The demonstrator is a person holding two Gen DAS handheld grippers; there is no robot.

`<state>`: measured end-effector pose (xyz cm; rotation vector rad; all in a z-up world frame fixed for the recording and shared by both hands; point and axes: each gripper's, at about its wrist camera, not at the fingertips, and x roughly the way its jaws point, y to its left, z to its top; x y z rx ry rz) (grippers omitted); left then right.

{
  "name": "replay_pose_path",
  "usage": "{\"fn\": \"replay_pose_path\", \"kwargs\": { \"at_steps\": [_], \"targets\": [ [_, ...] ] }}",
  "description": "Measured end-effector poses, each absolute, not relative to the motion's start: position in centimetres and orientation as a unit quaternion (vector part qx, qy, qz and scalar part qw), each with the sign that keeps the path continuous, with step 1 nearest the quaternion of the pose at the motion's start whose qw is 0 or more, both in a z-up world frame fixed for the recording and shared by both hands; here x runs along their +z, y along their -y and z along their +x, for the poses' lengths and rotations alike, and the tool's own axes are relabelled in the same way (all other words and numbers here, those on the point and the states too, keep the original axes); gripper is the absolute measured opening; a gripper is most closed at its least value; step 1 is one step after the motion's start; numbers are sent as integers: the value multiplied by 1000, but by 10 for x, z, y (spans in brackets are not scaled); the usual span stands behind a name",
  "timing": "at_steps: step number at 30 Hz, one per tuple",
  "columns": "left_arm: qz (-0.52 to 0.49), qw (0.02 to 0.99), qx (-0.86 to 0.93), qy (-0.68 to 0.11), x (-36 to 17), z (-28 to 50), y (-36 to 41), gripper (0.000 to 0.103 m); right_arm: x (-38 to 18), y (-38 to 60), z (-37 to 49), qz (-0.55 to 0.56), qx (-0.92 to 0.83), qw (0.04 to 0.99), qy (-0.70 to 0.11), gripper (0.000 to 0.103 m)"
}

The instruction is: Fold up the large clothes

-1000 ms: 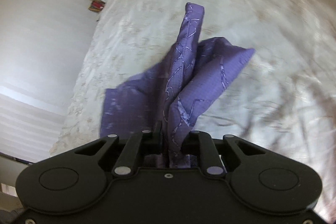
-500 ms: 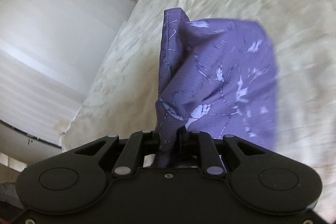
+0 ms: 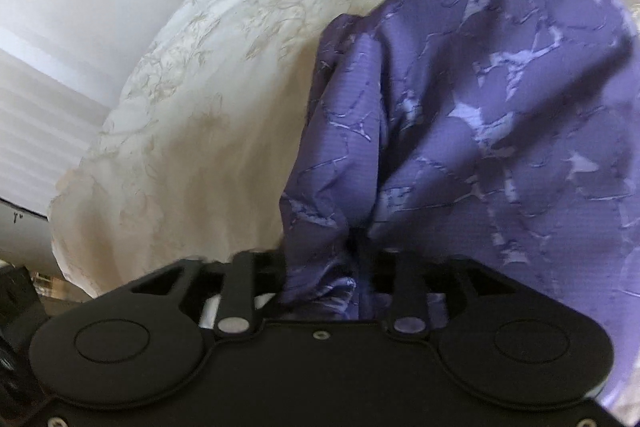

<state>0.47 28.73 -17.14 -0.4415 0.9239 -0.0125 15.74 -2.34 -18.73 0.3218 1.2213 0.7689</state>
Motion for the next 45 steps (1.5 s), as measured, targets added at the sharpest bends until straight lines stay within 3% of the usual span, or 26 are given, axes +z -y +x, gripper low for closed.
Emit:
{"fn": "replay_pose_path", "kwargs": {
  "at_steps": [3,4,9,11,13,21,23,27,36,45],
  "targets": [
    [-200,882,-13,-426,-159,3,-287,10,-178,24,149,147,382,739,-536,72],
    [-195,887,-17,-417,-154,7,-288,10,-173,25,146,139,394,739,-528,72],
    [-153,913,-57,-373,-121,25,-274,13,-145,42,135,124,418,753,-492,72],
    [-133,919,-83,-361,-112,31,-263,24,-135,62,130,136,409,766,-478,73],
    [-120,921,-120,-350,-106,37,-248,26,-129,84,126,145,389,779,-469,73],
    [-62,892,-207,-397,-145,54,-184,26,-137,151,131,180,249,826,-474,73],
    [-28,881,-197,-429,-164,50,-179,26,-140,163,136,180,226,828,-479,70],
    [-25,866,-184,-463,-196,35,-200,26,-136,166,148,163,212,838,-475,38],
    [-32,864,-179,-470,-198,33,-211,26,-139,119,204,108,222,854,-458,37],
    [-58,851,-165,-495,-196,43,-215,26,-173,76,258,53,184,832,-521,40]
  ]
}}
